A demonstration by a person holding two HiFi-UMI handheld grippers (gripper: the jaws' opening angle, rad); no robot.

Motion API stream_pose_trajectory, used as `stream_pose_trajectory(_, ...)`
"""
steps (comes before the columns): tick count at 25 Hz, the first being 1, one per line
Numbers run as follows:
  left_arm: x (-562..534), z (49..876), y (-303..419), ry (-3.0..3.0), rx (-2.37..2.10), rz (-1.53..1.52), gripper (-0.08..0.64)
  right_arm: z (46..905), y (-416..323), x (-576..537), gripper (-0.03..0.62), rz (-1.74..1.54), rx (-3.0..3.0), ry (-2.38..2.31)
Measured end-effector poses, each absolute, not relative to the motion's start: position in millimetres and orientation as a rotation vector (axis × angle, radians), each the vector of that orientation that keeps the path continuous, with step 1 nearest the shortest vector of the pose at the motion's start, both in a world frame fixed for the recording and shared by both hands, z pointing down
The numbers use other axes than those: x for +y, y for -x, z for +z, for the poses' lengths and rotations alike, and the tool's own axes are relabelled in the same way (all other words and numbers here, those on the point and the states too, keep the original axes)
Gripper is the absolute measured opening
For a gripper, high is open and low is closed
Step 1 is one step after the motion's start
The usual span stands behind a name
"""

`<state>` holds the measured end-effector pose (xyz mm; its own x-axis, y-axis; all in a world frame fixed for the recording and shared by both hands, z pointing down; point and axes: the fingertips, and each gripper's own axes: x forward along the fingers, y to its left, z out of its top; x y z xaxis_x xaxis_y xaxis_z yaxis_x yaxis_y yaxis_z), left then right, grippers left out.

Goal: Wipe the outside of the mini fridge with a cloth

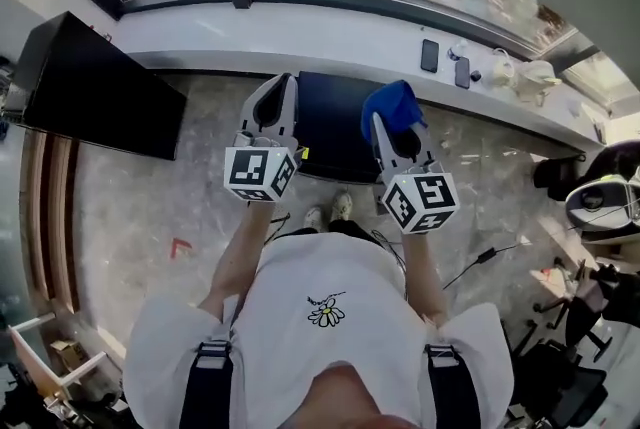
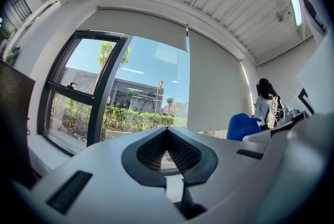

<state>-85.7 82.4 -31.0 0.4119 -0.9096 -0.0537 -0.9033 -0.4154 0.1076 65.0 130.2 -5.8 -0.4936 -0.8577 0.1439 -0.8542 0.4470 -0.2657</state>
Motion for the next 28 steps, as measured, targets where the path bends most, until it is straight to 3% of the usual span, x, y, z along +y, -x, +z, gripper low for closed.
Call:
stream_pose_trajectory(6, 57, -16, 67, -2.578, -1.674, -0.085, 0.005, 14, -75, 98, 0.081, -0.563, 2.686, 1.532)
stream_pose_trajectory(16, 15, 65, 94, -2.513, -1.673, -0.029, 0.005, 92, -24, 40, 0.081, -0.801, 2.755, 1.491)
stream_pose_trajectory(28, -60, 313, 159, -2.338, -1.619, 0.207, 0.005, 352, 104, -104, 0.081, -1.187, 2.852, 1.412)
